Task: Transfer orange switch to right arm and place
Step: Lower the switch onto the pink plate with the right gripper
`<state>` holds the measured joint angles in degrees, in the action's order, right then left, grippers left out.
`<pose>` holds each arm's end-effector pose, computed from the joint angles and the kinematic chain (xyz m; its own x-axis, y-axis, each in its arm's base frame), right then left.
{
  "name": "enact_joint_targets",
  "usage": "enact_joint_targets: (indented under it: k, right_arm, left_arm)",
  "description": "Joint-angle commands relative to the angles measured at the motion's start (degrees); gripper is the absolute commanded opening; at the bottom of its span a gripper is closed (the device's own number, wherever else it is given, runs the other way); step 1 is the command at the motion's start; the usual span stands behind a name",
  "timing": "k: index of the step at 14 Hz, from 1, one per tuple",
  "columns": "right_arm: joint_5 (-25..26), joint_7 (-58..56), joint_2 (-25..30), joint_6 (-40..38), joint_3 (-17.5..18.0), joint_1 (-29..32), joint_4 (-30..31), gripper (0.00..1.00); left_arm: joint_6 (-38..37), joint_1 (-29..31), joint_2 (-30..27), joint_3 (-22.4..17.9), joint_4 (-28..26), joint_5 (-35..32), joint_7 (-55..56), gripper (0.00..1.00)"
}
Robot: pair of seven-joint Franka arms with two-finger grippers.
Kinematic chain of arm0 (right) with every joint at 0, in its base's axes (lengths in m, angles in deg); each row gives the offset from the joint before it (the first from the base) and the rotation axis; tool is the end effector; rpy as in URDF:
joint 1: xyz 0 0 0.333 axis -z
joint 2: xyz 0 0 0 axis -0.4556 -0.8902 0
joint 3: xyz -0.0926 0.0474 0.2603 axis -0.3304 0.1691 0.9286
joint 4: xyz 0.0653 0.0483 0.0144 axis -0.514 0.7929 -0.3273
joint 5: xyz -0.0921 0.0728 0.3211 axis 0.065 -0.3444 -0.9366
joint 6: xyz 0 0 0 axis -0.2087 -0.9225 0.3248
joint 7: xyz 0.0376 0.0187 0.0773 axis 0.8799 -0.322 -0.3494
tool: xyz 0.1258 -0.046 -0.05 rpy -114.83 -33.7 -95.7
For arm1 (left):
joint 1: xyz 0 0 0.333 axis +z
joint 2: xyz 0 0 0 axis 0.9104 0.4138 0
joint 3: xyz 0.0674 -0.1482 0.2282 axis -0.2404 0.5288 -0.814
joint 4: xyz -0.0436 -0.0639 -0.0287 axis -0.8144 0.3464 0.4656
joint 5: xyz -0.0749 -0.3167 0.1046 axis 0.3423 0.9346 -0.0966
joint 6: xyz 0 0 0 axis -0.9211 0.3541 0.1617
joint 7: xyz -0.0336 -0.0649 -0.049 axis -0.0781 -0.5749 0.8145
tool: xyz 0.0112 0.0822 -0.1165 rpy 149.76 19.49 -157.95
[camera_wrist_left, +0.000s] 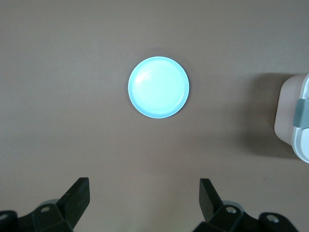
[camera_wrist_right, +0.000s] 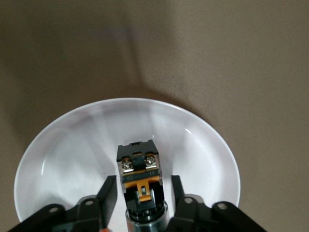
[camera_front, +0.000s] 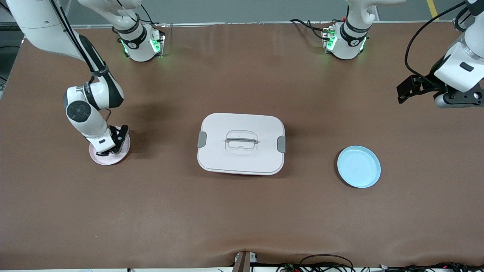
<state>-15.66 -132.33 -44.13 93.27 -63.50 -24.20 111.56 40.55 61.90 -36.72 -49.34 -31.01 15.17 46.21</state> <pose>0.4993 -0.0335 0.1641 0.2054 0.9569 -0.2054 0.9773 -0.1895 0.0943 0.4939 -0.0576 0.5524 0.9999 -0.0025 0.0100 -0.0019 -0.9982 -0.0593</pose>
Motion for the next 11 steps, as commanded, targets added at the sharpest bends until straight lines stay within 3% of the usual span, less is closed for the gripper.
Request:
enact_joint_targets:
  k: [1, 6, 11]
  right_arm:
    - [1.6, 0.8, 1.3, -0.5, -0.1, 0.3, -0.4, 1.00]
    - [0.6, 3.0, 4.6, -6.6, 0.1, 0.5, -1.6, 1.00]
    - [-13.6, 21.7, 7.7, -14.3, 0.1, 0.3, -2.8, 1.00]
  left_arm:
    - [0.8, 0.0, -1.3, -0.3, -1.3, 1.0, -1.2, 1.00]
    - [0.8, 0.0, -1.0, -0.3, -1.3, 1.0, -1.2, 1.00]
    - [0.8, 0.0, -0.8, -0.3, -1.2, 1.1, -1.2, 1.00]
